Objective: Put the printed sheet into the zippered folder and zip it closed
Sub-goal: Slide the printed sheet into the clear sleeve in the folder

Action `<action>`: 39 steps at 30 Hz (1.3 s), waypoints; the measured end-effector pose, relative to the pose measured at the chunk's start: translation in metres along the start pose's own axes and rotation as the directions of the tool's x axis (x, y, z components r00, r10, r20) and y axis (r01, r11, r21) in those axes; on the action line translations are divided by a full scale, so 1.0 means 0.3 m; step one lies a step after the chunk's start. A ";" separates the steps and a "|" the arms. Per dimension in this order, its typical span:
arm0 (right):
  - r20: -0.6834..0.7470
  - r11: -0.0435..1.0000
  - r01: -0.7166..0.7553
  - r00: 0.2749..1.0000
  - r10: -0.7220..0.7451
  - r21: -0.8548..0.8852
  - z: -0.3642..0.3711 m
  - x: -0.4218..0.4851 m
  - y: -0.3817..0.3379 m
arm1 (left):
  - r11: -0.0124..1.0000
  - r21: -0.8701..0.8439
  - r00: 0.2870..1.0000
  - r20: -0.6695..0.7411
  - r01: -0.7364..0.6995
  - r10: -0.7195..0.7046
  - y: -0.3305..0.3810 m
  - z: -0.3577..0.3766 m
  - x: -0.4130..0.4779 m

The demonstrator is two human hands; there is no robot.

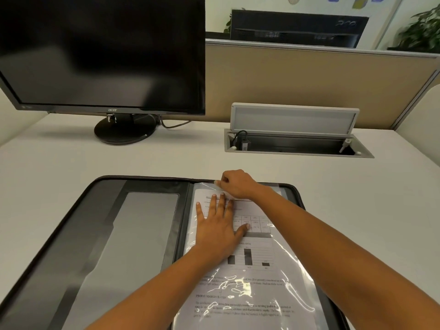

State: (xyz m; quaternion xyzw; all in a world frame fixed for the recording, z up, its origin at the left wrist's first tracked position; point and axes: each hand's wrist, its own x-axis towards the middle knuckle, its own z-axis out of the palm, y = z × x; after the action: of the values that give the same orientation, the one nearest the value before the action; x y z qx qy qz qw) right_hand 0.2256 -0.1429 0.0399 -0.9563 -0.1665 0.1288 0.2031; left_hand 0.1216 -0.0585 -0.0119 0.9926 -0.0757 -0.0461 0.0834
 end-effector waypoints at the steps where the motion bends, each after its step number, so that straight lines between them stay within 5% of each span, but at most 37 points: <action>1: 0.028 1.000 -0.012 1.000 0.012 0.000 -0.002 0.005 -0.004 | 1.000 0.000 1.000 -0.004 -0.002 0.002 -0.001 0.001 0.000; 10: 0.163 0.992 -0.091 0.984 0.076 0.087 -0.034 0.017 -0.007 | 1.000 -0.006 0.999 -0.029 -0.024 0.024 -0.003 0.007 -0.006; 30: 0.225 0.981 -0.154 0.966 0.125 0.116 -0.066 0.011 0.069 | 1.000 0.002 0.999 -0.033 -0.004 0.004 -0.023 0.023 -0.098; 35: 0.195 0.988 -0.108 0.977 0.084 0.114 -0.045 0.011 0.065 | 1.000 -0.012 0.999 -0.047 0.013 -0.013 -0.018 0.026 -0.094; 39: 0.026 0.998 -0.040 0.999 0.041 -0.045 -0.020 -0.003 0.064 | 1.000 0.005 0.999 -0.049 0.018 -0.017 -0.015 0.032 -0.084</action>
State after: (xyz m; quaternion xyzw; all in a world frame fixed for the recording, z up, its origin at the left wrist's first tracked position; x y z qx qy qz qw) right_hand 0.2318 -0.1620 0.0372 -0.9620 -0.1527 0.1418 0.1767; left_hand 0.0963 -0.0517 -0.0202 0.9943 -0.0650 -0.0221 0.0821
